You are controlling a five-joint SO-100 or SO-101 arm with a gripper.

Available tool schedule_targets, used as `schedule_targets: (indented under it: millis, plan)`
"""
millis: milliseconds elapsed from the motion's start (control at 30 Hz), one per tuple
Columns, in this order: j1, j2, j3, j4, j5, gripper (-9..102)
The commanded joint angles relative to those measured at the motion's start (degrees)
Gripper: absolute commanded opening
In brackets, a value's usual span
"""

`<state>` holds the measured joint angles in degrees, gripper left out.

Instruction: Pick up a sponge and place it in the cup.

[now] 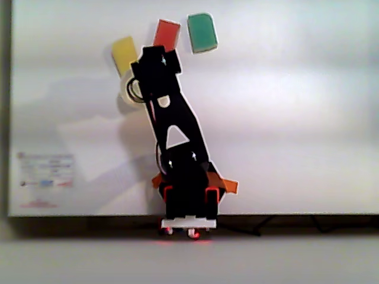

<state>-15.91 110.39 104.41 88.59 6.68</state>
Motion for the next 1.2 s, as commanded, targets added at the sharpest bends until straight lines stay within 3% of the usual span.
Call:
schedule_targets:
  millis: [0,267,867,1167]
  plan:
    - [-1.67,4.39,2.64,0.00,1.49,0]
    - [-2.37,11.78,9.32,0.09,0.35,0]
    - [-3.34,7.47,7.47,-2.72,1.76,0]
    - [-3.87,6.33,6.86,-3.96,2.37,15]
